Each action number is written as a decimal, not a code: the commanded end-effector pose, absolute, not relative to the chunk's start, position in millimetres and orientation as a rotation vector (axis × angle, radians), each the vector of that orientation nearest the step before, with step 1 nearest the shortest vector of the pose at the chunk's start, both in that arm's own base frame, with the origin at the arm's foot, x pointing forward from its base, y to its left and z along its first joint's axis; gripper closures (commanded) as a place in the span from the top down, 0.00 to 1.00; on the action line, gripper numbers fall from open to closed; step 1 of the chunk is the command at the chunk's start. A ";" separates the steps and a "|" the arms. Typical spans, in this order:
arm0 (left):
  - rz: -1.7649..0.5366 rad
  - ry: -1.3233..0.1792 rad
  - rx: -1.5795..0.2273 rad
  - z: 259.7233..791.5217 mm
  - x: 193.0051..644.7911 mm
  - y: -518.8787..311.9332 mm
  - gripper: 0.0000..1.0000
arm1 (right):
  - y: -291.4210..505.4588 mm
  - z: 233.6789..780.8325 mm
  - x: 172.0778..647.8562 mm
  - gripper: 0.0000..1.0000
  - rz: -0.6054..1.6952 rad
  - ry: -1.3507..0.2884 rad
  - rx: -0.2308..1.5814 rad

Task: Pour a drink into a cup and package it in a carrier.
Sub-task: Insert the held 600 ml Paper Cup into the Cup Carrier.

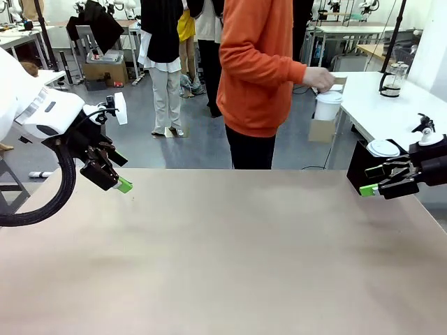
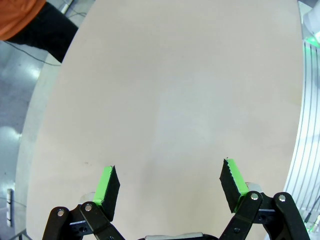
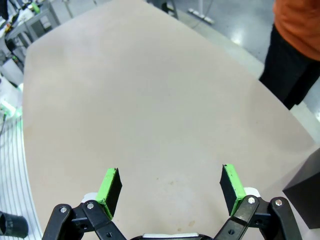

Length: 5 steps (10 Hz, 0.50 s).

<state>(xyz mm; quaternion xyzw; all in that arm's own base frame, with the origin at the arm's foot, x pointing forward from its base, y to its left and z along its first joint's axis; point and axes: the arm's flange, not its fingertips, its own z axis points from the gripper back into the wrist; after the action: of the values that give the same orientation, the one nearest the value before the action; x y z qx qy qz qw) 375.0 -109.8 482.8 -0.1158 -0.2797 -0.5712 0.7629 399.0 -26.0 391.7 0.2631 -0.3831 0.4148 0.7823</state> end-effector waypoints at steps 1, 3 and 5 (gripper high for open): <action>-1.228 -0.608 -0.270 483.4 375.7 -110.8 1.00 | -26.8 392.7 399.8 1.00 0.906 -0.829 0.569; -1.228 -0.608 -0.270 483.4 375.7 -110.8 1.00 | -26.8 392.7 399.8 1.00 0.906 -0.829 0.569; -1.228 -0.608 -0.270 483.4 375.7 -110.8 1.00 | -26.8 392.7 399.8 1.00 0.906 -0.829 0.569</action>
<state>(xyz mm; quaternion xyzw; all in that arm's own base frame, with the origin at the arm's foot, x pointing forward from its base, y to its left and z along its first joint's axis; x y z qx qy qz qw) 375.0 -109.8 482.8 -0.1158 -0.2797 -0.5712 0.7629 399.0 -26.0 391.7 0.2631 -0.3831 0.4148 0.7823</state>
